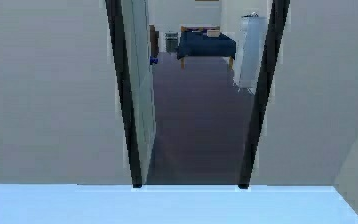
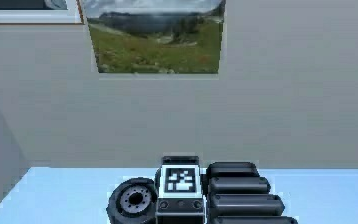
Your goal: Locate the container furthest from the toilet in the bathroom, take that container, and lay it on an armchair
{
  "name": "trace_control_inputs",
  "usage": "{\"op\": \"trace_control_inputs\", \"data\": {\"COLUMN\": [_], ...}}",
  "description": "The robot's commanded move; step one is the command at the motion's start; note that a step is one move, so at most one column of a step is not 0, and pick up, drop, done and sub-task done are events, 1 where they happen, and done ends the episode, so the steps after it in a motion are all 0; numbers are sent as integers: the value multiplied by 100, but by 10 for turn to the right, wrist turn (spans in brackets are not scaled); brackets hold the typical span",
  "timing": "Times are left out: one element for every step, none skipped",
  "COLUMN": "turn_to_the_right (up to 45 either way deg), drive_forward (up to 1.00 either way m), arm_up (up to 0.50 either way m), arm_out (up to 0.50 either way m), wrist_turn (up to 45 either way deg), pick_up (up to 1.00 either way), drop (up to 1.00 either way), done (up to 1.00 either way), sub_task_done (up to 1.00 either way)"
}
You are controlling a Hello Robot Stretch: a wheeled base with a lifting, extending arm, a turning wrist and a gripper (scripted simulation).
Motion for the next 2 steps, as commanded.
{"op": "trace_control_inputs", "data": {"turn_to_the_right": [0,120], "drive_forward": [95,0], "arm_up": [0,0], "arm_out": [0,0], "wrist_turn": [0,0], "pick_up": [0,0], "drop": [0,0], "done": [0,0], "sub_task_done": [0,0]}}
